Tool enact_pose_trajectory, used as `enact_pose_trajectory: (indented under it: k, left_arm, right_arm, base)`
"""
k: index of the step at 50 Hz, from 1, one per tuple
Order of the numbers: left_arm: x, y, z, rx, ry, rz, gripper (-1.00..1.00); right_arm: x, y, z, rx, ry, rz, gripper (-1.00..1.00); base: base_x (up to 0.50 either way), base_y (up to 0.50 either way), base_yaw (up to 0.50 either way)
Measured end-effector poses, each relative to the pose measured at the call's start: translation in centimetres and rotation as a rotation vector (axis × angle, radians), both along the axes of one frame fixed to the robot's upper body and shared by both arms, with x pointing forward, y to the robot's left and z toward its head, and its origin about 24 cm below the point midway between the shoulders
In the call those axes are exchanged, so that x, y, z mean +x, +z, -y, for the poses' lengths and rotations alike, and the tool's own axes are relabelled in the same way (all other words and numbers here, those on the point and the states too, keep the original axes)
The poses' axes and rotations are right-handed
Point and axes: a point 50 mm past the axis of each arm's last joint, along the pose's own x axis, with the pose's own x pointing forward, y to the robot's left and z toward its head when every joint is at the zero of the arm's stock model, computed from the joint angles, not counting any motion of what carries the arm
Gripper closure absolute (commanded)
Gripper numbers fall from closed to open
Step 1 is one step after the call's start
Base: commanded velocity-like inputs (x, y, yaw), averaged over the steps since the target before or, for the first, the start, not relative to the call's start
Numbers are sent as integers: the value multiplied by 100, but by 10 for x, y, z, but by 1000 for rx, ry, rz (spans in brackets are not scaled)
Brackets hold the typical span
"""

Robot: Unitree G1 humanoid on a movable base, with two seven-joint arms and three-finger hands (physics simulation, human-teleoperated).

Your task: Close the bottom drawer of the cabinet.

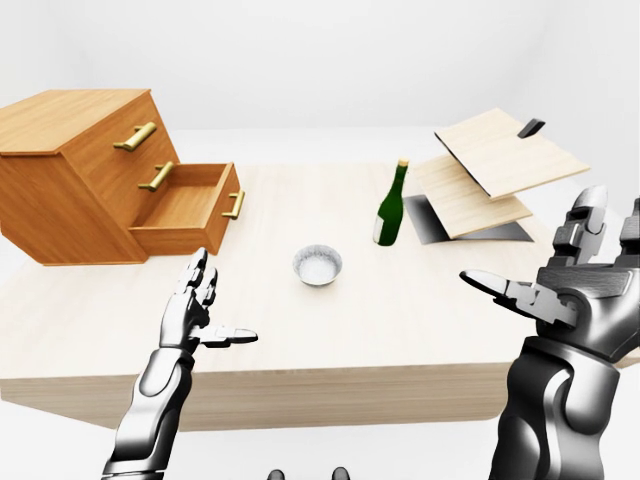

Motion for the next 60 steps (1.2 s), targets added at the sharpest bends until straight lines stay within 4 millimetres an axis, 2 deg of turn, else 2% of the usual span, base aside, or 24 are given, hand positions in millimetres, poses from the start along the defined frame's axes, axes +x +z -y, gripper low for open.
enact_pose_trajectory:
  k: [33,38,41,46,49,53,60]
  left_arm:
    - [1,0,0,2,-1,4,-100]
    - [1,0,0,3,1,2,-100]
    - [23,-2,-11,54,22,19,-100]
    - [77,25,-18,111,29,92,-100]
    - [100,32,-20,129,37,62,-100]
    - [117,24,-25,142,52,-42,-100]
    - [127,9,-31,151,74,-186,-100]
  right_arm:
    - [-3,3,-2,-1,13,19,-100]
    - [-4,3,-1,5,17,25,-100]
    - [-4,3,-2,9,28,26,-100]
    - [-4,2,-3,14,42,25,-100]
    - [-3,1,-3,16,47,24,-100]
    - [-3,0,-4,18,53,22,-100]
    - [-3,0,-4,19,59,20,-100]
  base:
    - [39,0,0]
    - [6,0,0]
    - [0,0,0]
    - [0,0,0]
    - [0,0,0]
    - [0,0,0]
    - [0,0,0]
